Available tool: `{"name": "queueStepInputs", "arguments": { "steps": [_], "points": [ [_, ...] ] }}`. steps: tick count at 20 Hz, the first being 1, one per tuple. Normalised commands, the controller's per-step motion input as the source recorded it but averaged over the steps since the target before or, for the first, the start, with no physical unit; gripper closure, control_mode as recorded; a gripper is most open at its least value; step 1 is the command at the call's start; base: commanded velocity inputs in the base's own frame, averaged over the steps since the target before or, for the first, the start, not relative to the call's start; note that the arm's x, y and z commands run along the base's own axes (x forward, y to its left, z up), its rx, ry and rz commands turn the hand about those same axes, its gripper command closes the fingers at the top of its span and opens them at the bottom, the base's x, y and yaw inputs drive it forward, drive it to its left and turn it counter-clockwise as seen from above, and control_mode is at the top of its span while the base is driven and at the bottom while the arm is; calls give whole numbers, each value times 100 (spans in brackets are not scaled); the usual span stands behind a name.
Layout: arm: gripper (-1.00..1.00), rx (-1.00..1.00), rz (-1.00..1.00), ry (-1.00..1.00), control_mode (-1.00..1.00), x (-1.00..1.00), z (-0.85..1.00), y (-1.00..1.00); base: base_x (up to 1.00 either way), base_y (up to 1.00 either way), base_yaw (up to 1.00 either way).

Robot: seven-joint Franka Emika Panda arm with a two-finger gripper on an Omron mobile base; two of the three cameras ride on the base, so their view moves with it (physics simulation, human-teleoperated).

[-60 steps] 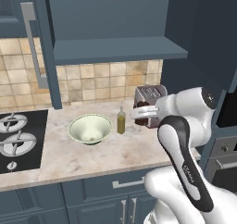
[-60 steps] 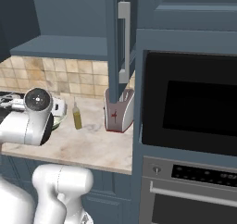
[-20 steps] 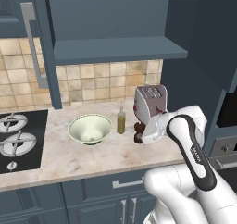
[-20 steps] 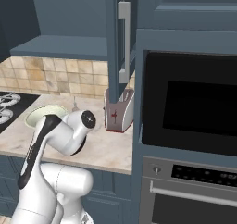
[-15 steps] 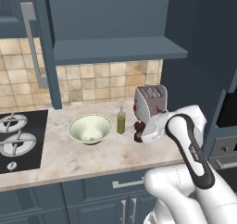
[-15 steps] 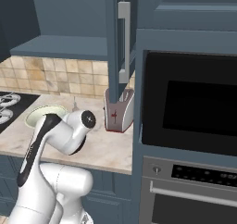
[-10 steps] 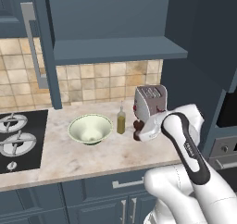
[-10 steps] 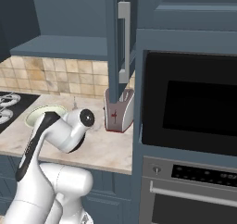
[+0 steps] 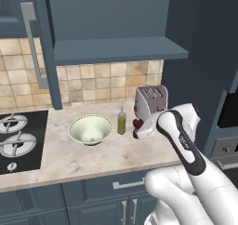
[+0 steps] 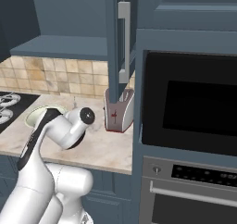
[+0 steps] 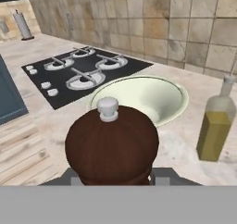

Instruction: Retrieve the bottle and the shaker from the cabinet and place them next to the mixing bowl on the counter. Then add garlic from the fridge to the mixing bowl.

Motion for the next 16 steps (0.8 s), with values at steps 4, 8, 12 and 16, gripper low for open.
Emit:
{"name": "queueStepInputs", "arguments": {
  "steps": [4, 8, 12, 16],
  "points": [
    [100, 0, 0, -8, -100, 34, -46, 0, 0, 0, 0],
    [100, 0, 0, -12, -100, 17, -40, 3, 0, 0, 0],
    [100, 2, 0, -15, -100, 0, -28, 7, 0, 0, 0],
    [100, 4, 0, -14, -100, 0, -23, 15, 0, 0, 0]
  ]
}}
